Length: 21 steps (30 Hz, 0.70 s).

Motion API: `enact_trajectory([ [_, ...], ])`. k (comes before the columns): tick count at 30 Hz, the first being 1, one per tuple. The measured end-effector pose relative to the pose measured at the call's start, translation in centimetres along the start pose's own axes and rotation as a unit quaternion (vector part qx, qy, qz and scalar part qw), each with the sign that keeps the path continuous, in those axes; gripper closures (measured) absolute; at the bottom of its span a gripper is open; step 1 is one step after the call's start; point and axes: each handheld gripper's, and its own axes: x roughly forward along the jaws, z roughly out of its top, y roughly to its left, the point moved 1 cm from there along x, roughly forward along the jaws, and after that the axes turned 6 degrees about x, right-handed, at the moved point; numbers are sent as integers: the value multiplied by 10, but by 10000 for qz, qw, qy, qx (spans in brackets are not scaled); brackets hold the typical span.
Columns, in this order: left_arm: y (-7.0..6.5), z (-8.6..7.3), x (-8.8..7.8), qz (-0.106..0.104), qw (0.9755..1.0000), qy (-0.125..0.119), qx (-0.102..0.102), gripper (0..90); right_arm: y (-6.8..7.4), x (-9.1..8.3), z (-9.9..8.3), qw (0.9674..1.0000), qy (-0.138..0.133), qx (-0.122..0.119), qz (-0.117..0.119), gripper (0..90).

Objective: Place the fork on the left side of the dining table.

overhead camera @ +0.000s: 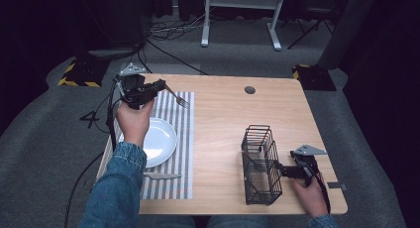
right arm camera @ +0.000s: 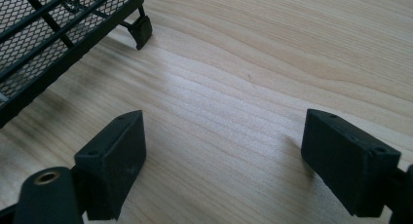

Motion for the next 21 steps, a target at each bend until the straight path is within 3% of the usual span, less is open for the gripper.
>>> enact_trajectory([
  [6, 17, -7, 10, 225, 9995, 209, -119, 866, 0, 0, 0, 10000, 2, 1, -1, 165],
  [13, 32, -13, 19, 304, 9983, 349, -349, 866, 0, 0, 0, 10000, 2, 1, -2, 165],
  [16, 39, -18, 26, 304, 9973, 436, -507, 866, 0, 0, 0, 10000, 2, 0, -2, 166],
  [21, 49, -23, 34, 459, 9951, 644, -594, 866, 0, 0, 0, 10000, 5, 13, -8, 165],
])
